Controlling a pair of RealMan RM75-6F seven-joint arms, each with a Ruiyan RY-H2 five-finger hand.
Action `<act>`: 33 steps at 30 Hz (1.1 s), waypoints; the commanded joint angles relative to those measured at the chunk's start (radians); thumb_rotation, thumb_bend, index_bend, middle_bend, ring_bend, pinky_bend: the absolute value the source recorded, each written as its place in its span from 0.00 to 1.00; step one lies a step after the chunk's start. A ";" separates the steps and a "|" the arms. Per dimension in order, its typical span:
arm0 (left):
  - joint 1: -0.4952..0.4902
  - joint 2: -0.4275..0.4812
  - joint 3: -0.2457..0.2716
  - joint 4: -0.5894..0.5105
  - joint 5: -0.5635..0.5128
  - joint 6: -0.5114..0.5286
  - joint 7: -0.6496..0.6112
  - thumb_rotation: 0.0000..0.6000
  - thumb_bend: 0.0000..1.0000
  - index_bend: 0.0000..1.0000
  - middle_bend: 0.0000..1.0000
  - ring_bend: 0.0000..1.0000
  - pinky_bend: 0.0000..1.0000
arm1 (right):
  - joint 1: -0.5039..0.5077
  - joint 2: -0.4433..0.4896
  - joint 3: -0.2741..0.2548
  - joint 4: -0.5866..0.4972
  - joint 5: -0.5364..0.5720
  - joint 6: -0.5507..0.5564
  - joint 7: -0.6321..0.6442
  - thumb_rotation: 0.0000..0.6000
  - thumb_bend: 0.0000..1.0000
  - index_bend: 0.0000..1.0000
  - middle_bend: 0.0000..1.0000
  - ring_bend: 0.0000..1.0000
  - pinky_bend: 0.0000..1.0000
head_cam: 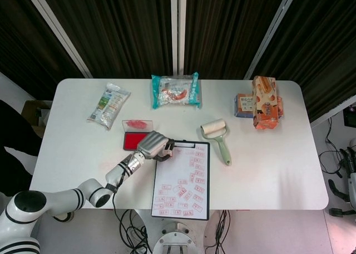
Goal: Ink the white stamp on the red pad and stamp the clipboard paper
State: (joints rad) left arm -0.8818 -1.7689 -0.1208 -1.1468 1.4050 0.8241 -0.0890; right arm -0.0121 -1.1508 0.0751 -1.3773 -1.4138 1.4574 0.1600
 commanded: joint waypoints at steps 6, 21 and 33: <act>0.000 0.005 0.010 0.004 0.003 -0.004 0.004 1.00 0.43 0.69 0.70 1.00 1.00 | 0.000 -0.002 0.000 0.009 0.003 -0.005 0.009 1.00 0.24 0.00 0.00 0.00 0.00; -0.017 -0.005 0.034 0.054 0.062 0.004 -0.072 1.00 0.43 0.69 0.70 1.00 1.00 | -0.001 -0.001 0.001 0.004 0.006 -0.008 0.001 1.00 0.24 0.00 0.00 0.00 0.00; -0.017 -0.030 0.045 0.096 0.081 0.022 -0.127 1.00 0.43 0.69 0.70 1.00 1.00 | -0.001 -0.003 0.001 0.002 0.009 -0.009 -0.010 1.00 0.24 0.00 0.00 0.00 0.00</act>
State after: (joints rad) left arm -0.8994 -1.7955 -0.0770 -1.0561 1.4834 0.8416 -0.2128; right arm -0.0128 -1.1533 0.0764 -1.3756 -1.4047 1.4480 0.1504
